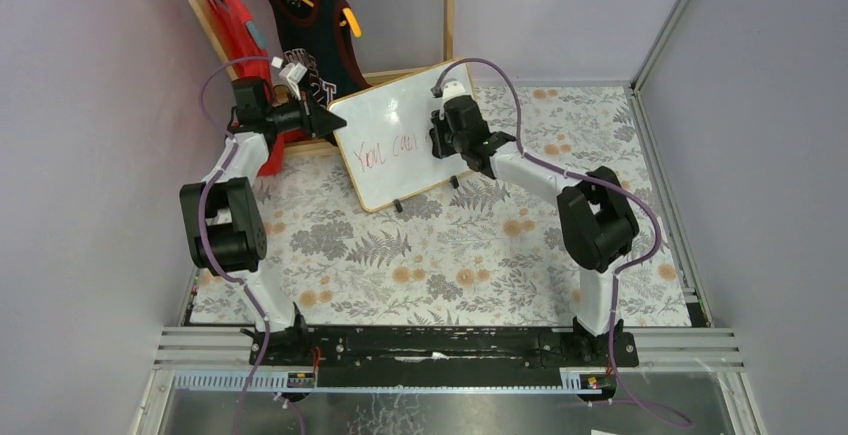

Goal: Erase the whiteboard

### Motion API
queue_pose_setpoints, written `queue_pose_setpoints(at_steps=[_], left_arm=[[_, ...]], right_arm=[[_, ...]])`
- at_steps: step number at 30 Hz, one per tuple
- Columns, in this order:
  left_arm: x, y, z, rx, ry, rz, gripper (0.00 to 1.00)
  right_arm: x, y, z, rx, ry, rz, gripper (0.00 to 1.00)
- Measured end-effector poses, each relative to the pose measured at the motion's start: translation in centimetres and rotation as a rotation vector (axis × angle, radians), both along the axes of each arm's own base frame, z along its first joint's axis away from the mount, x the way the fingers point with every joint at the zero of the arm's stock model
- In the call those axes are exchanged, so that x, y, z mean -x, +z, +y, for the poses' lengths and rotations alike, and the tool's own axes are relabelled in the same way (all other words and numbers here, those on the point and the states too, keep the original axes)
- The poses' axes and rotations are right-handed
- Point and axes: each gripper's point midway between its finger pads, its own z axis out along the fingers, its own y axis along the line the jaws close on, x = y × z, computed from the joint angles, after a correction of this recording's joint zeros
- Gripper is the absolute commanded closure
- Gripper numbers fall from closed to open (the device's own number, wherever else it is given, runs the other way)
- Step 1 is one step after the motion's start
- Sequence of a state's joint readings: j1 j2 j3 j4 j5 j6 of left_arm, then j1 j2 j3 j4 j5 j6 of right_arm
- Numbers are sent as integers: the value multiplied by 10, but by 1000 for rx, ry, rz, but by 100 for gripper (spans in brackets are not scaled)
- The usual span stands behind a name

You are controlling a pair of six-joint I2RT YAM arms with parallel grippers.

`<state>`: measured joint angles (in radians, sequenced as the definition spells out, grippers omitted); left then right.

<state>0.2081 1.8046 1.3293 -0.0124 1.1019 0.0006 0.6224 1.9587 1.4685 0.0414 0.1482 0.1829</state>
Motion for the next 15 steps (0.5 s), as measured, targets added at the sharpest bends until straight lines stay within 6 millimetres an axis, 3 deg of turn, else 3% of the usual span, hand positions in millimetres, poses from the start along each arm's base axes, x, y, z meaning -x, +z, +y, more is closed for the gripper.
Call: queue_pose_setpoints(at_steps=[9, 15], left_arm=[[0, 1, -2, -3, -4, -5, 100], [1, 1, -2, -4, -5, -6, 100]], right_arm=[[-20, 1, -48, 9, -93, -5, 100], [-23, 1, -54, 28, -101, -15, 100]])
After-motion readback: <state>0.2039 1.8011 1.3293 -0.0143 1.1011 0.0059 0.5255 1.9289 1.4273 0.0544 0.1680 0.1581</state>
